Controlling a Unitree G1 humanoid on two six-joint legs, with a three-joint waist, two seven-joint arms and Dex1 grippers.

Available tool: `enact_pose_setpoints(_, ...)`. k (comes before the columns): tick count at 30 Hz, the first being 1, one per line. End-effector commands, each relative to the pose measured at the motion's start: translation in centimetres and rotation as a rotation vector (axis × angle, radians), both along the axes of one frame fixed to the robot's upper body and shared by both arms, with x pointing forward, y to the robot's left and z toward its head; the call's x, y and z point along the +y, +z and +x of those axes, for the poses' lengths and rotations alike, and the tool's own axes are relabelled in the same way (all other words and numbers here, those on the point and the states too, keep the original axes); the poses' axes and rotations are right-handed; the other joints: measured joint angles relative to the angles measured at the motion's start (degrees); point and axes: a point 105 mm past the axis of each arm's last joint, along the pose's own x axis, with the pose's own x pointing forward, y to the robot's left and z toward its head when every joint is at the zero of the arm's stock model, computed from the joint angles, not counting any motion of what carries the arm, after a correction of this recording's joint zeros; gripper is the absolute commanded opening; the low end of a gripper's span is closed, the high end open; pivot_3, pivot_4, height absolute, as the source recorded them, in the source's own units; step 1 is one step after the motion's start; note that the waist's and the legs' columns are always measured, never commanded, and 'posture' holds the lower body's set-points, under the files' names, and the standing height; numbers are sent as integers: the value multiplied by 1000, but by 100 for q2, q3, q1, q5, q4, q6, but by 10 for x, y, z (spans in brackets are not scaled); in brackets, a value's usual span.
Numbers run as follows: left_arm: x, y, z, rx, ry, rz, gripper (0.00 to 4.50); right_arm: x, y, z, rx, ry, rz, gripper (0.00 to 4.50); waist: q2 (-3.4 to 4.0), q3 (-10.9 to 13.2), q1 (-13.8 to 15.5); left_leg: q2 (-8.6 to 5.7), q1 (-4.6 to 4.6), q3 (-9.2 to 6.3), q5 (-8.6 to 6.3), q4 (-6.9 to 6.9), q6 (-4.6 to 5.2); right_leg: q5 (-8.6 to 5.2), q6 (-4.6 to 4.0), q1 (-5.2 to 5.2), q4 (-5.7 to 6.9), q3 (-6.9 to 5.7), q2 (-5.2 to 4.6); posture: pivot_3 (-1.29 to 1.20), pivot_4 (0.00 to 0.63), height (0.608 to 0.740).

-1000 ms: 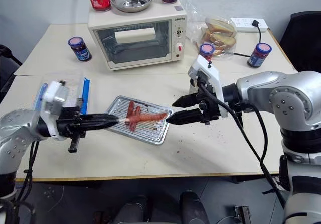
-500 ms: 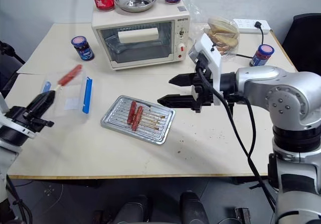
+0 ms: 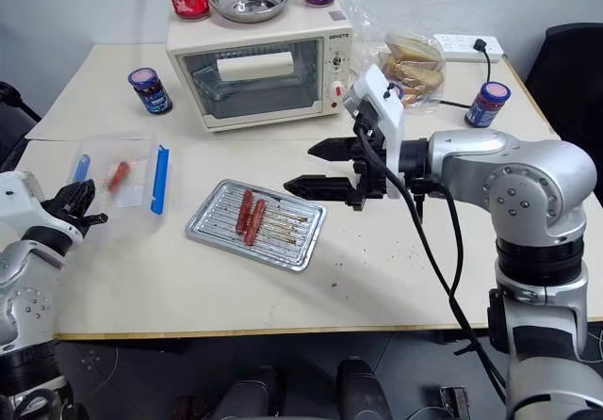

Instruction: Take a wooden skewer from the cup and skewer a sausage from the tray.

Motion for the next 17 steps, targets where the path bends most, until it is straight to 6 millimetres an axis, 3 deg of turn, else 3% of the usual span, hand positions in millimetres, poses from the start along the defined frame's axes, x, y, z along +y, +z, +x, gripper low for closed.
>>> enact_pose_setpoints(1, 7, 22, -25, -72, -30, 59, 2214, -2, 10, -6, -56, 7, 28, 4500, 0, 0, -16, 1, -1, 0, 0, 0, 0, 0, 0, 0, -1, 1, 0, 0, 150, 740)
enact_pose_setpoints(2, 8, 23, -34, -68, -41, 73, 2397, -3, 10, -5, -54, 5, 28, 4500, 0, 0, -27, 1, 0, 1, -1, -1, -1, 0, 0, 0, -1, 2, 0, 0, 150, 740)
enact_pose_setpoints(7, 17, 32, -74, -53, -65, 113, 2397, -6, 7, -5, -47, 6, 25, 4500, -1, 1, -1, 5, 0, 2, -2, -6, -3, 0, 0, -2, -7, 4, 0, 0, 150, 740)
enact_pose_setpoints(11, 36, 39, -132, 32, -87, 184, 2397, -10, 4, -7, -33, 27, 3, 4500, -3, 2, -13, 5, 1, 1, -4, -5, 0, -1, -1, 5, -14, 4, -2, 0, 150, 740)
enact_pose_setpoints(15, 45, 42, -157, 84, -111, 184, 2397, -13, 1, -7, -22, 44, -9, 4500, -1, 4, 22, 7, 4, 1, -7, -12, 4, -2, -3, 11, -31, 3, -3, 0, 150, 740)
enact_pose_setpoints(17, 46, 41, -160, 90, -132, 190, 2397, -14, 0, -6, -21, 45, -10, 4500, -1, 4, 39, 7, 7, -3, -6, -13, 4, -2, -4, 19, -33, -1, -4, 0, 150, 740)
